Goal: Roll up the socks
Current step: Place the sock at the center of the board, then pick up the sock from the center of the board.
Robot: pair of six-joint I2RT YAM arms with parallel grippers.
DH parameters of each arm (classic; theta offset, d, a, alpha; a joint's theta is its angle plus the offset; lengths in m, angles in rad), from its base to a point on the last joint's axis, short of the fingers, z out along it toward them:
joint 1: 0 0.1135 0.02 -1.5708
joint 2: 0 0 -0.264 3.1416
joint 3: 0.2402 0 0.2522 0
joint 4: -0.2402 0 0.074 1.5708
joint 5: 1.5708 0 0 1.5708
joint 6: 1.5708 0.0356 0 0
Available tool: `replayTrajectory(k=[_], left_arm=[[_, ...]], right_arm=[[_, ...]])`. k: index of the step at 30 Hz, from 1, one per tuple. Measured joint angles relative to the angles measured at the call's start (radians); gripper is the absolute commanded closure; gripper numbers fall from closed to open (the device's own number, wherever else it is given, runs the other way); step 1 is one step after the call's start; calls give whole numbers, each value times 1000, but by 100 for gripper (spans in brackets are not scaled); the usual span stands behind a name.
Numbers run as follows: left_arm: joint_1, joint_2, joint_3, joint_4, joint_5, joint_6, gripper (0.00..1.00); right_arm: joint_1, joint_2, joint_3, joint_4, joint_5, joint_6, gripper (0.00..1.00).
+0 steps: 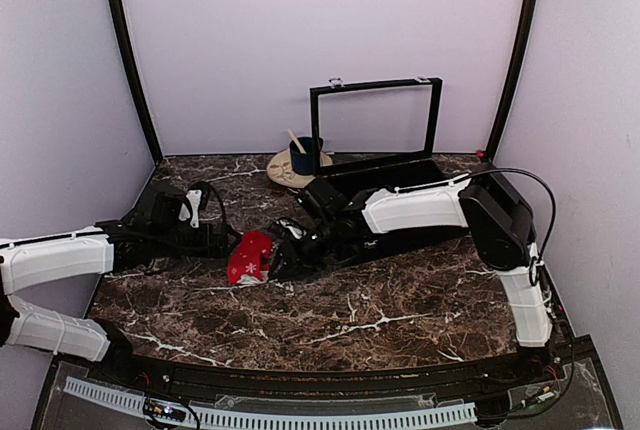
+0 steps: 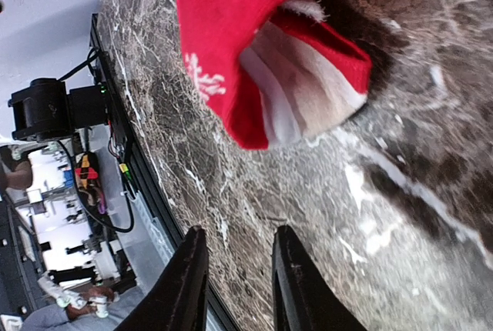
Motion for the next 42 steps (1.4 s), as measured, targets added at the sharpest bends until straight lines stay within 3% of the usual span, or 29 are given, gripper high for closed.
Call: replayTrajectory(k=[5, 18, 27, 42], left_arm=[[0, 144, 60, -8, 23, 1, 6], [22, 533, 472, -174, 57, 5, 12], [93, 637, 531, -288, 110, 5, 13], [97, 726, 565, -325, 118, 17, 23]], right_arm=[[0, -67, -18, -40, 57, -43, 71], [-7, -147, -140, -72, 125, -85, 70], [-36, -227, -210, -48, 136, -86, 70], [-41, -236, -229, -26, 137, -85, 69]])
